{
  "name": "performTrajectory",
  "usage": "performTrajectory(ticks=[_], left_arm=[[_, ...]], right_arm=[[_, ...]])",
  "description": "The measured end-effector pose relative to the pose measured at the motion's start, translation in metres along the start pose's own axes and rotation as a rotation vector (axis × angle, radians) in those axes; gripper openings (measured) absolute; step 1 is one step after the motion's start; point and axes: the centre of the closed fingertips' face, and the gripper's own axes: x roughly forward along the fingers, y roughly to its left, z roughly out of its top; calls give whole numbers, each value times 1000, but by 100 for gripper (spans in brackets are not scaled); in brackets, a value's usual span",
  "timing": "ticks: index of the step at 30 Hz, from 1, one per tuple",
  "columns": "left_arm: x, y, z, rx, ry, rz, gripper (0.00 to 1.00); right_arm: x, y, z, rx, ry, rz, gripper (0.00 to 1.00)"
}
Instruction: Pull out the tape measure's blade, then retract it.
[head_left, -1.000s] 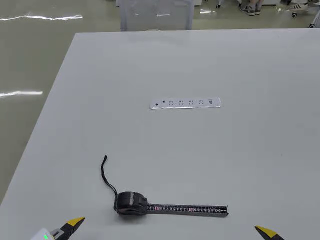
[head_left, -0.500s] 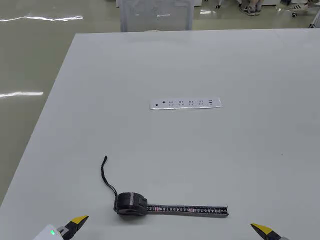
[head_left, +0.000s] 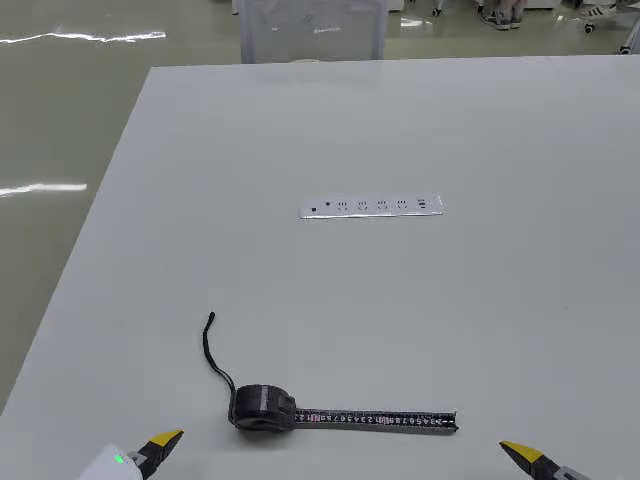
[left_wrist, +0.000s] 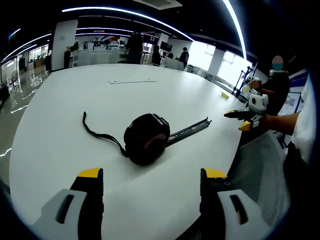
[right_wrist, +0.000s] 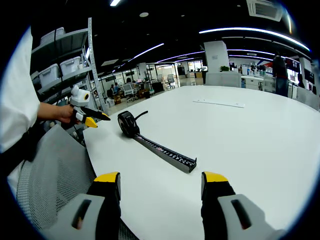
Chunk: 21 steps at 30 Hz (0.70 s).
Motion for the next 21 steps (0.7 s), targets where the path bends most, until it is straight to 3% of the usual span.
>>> performTrajectory(ticks=[7,21], left_arm=[[5,2,-2,-46,8,21,77],[13,4,-1,-64,17,60,78]], right_arm=[[4,-3,1,-9,5,6,65],[11,-8,-6,-4,15,14,65]])
